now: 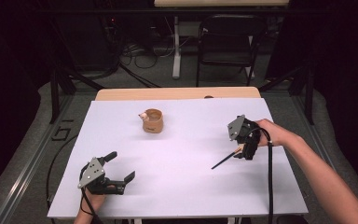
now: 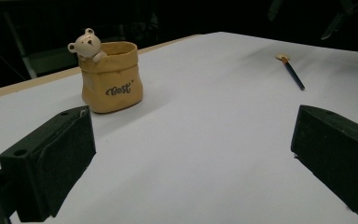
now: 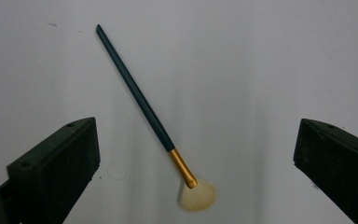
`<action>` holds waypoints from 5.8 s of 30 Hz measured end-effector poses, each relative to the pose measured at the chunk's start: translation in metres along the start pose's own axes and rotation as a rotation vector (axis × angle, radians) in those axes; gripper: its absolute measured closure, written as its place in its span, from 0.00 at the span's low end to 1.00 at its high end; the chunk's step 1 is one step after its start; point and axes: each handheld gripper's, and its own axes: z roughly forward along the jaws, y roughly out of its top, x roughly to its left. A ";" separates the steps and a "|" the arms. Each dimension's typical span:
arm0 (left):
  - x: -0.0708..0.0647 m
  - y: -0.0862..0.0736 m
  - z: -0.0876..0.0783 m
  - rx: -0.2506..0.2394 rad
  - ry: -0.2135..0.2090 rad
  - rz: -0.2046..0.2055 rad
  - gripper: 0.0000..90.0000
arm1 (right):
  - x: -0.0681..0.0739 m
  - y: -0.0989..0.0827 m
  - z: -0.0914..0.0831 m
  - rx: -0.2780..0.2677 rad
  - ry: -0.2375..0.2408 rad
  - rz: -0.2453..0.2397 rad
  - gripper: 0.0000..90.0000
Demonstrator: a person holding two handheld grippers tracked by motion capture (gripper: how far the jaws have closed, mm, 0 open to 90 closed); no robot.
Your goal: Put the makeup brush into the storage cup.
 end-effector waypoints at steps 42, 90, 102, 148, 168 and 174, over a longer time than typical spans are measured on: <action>0.000 0.000 0.000 -0.001 0.001 -0.003 0.00 | 0.001 0.019 0.048 0.309 0.168 -0.214 0.77; -0.002 0.001 0.001 0.017 0.002 0.006 0.00 | 0.012 0.037 0.036 0.381 0.120 -0.283 0.93; -0.006 0.008 0.008 0.098 -0.008 0.037 0.00 | 0.011 0.060 0.027 0.369 0.102 -0.279 0.93; -0.046 0.098 0.128 0.768 -0.268 0.320 0.17 | 0.025 0.137 0.043 0.233 0.033 -0.325 0.93; -0.053 0.093 0.146 0.720 -0.362 0.285 0.79 | 0.035 0.154 0.046 0.158 0.038 -0.319 0.93; -0.051 0.087 0.145 0.700 -0.381 0.263 0.92 | 0.035 0.154 0.047 0.146 0.028 -0.318 0.93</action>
